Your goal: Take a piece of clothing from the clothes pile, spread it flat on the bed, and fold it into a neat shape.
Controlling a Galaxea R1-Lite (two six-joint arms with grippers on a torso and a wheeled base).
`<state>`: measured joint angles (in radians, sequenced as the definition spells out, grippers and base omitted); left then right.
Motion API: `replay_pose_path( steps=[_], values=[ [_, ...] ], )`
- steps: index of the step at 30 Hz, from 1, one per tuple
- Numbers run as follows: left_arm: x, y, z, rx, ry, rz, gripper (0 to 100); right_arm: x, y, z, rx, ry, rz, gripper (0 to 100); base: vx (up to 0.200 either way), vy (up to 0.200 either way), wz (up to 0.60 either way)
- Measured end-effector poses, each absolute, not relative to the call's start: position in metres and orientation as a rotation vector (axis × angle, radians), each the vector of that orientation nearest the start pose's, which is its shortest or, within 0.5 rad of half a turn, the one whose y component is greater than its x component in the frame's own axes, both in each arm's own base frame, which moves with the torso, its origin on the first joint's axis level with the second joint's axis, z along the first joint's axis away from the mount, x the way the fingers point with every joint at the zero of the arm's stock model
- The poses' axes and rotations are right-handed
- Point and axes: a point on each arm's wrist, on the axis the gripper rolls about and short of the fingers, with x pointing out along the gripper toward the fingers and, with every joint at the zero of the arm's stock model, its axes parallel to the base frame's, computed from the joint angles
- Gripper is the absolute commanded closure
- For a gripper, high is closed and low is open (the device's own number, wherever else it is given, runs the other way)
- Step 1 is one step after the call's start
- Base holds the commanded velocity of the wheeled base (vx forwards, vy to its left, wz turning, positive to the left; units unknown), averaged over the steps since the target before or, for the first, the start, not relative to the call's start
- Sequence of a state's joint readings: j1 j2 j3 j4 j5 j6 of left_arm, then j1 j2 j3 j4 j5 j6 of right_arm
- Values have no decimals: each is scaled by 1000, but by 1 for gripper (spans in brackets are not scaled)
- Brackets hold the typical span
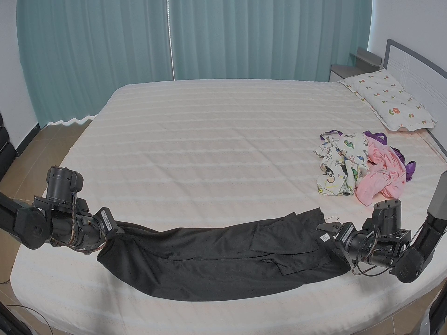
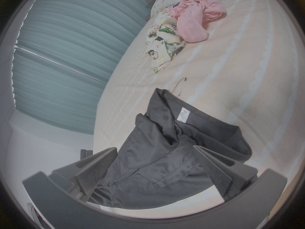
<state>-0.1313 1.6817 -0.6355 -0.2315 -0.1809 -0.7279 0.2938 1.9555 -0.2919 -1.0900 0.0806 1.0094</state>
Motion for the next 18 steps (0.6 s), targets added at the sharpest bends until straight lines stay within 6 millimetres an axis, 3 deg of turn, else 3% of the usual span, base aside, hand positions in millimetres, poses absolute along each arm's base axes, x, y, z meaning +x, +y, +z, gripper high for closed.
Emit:
replay_pose_path(
  steps=[18],
  values=[
    [241, -80, 112, -603, 949, -12, 100, 239, 77, 34, 899, 696, 56, 0, 0, -200, 0]
  ],
)
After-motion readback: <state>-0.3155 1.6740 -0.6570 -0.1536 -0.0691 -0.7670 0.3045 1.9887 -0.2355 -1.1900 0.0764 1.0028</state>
